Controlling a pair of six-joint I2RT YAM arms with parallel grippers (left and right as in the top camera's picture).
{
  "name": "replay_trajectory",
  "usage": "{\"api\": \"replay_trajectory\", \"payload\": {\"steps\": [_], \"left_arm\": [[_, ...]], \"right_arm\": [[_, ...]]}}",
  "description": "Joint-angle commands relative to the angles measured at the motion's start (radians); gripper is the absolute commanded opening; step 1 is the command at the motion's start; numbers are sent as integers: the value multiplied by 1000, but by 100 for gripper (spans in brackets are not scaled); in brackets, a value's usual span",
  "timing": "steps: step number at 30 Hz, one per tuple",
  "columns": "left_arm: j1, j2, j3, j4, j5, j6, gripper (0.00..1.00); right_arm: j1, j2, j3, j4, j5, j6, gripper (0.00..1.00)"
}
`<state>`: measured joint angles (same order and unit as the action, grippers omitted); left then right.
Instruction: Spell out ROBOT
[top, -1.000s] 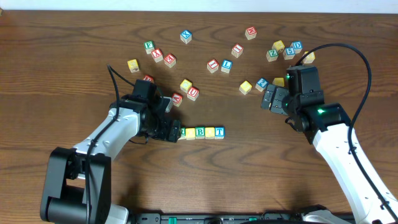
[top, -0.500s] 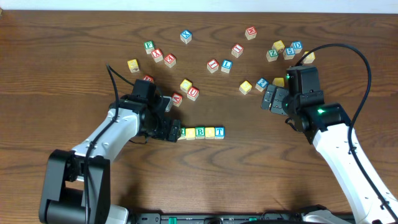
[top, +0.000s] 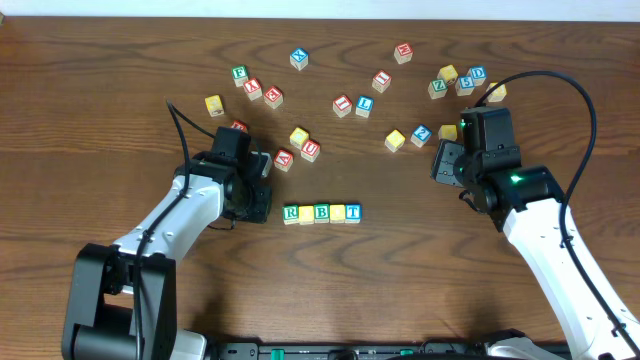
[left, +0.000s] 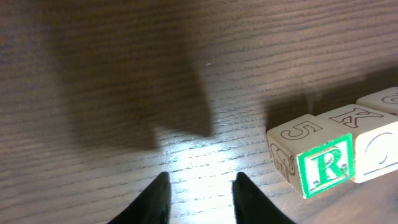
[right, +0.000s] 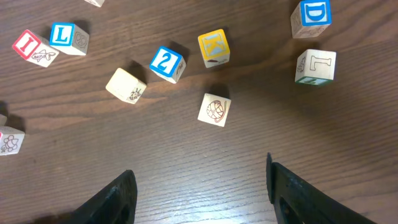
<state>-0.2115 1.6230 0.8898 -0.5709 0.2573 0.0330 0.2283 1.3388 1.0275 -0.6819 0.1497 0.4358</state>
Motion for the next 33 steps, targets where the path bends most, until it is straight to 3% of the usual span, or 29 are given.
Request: {"api": "replay_trajectory", "payload": {"steps": [1,3,33], "left_arm": [[-1,-19,-1,2,-19,-5,22],[-1,-19,-1,5,-19,-5,8],[-10,16,-3,66,23,-4,8]], "right_arm": [[-6,-17,22,-1,9,-4,63],[-6,-17,22,0,9,-4,62],[-6,-17,22,8,8,-3,60]]}}
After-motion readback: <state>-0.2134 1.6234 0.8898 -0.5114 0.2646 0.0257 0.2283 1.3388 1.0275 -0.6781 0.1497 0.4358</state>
